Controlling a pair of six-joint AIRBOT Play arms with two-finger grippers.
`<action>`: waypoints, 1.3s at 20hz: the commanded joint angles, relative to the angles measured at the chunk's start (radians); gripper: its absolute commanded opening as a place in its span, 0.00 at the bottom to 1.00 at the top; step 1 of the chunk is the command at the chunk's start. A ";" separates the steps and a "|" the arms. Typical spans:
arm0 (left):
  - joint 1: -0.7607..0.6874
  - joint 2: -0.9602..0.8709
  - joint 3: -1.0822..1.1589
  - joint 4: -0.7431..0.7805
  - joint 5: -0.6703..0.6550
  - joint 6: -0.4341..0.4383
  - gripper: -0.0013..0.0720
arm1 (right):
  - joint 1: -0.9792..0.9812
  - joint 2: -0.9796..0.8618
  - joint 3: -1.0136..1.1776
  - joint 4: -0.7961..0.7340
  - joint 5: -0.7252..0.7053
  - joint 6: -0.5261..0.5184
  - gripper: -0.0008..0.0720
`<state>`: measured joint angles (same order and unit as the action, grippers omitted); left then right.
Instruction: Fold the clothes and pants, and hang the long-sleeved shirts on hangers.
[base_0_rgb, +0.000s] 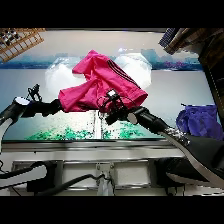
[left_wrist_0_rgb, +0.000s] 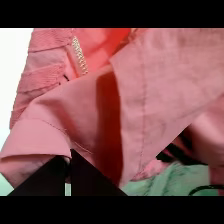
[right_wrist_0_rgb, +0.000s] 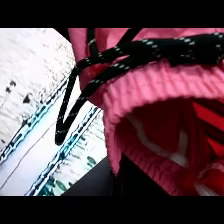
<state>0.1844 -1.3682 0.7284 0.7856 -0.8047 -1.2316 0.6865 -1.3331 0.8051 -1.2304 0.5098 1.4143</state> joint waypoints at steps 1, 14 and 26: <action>0.003 0.036 0.034 -0.072 -0.051 0.059 0.02 | -0.008 0.064 0.001 0.004 0.027 0.074 0.06; 0.077 0.670 0.168 -0.046 -0.225 0.144 0.02 | -0.423 0.757 0.225 -0.064 0.605 0.163 0.06; -0.185 0.185 0.168 0.050 0.037 0.238 0.02 | -0.622 0.085 0.206 0.024 0.331 0.116 0.21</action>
<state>0.0547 -1.0359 0.8955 0.8013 -0.8909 -0.9905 0.1169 -1.0157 0.9955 -1.2755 0.9607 1.5513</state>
